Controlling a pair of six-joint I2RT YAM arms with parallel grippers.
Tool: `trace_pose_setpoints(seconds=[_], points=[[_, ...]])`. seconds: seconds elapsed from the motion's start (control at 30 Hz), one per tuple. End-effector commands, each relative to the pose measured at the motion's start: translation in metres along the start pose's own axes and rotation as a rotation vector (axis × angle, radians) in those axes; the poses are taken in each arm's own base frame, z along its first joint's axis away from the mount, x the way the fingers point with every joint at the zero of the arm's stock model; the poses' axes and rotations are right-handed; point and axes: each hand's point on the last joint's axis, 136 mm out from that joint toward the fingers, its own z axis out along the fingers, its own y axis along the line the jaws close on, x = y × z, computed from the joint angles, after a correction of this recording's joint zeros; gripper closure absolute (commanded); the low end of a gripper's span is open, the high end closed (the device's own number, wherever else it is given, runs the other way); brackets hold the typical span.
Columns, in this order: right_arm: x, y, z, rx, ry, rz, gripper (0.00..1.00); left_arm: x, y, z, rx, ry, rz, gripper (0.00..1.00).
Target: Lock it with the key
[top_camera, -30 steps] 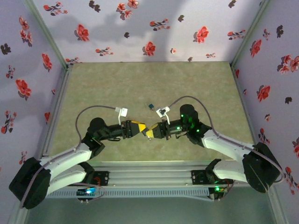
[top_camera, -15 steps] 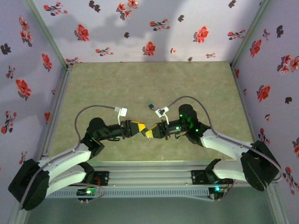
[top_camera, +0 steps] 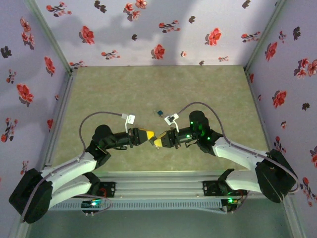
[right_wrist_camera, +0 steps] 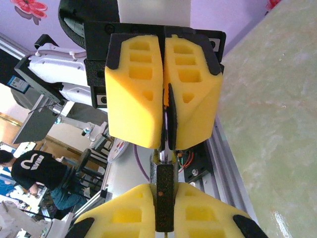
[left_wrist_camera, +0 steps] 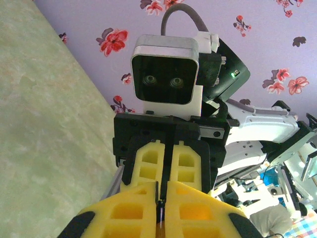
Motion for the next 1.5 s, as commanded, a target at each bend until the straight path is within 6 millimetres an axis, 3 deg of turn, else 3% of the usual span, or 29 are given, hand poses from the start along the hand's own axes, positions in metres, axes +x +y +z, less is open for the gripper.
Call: trace_pose_setpoints(seconds=[0.0, 0.27, 0.43, 0.9, 1.03, 1.3, 1.4, 1.47], points=[[-0.014, 0.005, 0.002, 0.005, -0.030, -0.055, 1.00, -0.005, -0.015, 0.002, 0.049, -0.004, 0.042, 1.00], [-0.014, 0.001, 0.000, 0.026, -0.034, -0.066, 1.00, -0.008, 0.005, 0.001, -0.039, -0.049, 0.022, 1.00], [-0.014, 0.004, -0.003, 0.030, -0.041, -0.082, 0.82, -0.015, 0.015, 0.000, -0.088, -0.091, 0.010, 1.00], [-0.015, -0.005, -0.010, 0.107, -0.061, -0.103, 0.45, -0.033, 0.049, -0.015, -0.201, -0.211, -0.071, 1.00], [-0.016, -0.009, -0.014, 0.148, -0.081, -0.108, 0.38, -0.040, 0.060, -0.018, -0.226, -0.251, -0.105, 1.00], [-0.025, -0.034, -0.026, 0.276, -0.147, -0.073, 0.34, -0.050, 0.075, -0.012, -0.214, -0.300, -0.157, 1.00], [-0.029, -0.041, -0.031, 0.298, -0.169, -0.041, 0.38, -0.057, 0.077, -0.010, -0.188, -0.336, -0.175, 1.00], [-0.031, -0.044, -0.035, 0.308, -0.184, -0.024, 0.40, -0.050, 0.088, -0.011, -0.195, -0.342, -0.209, 1.00]])
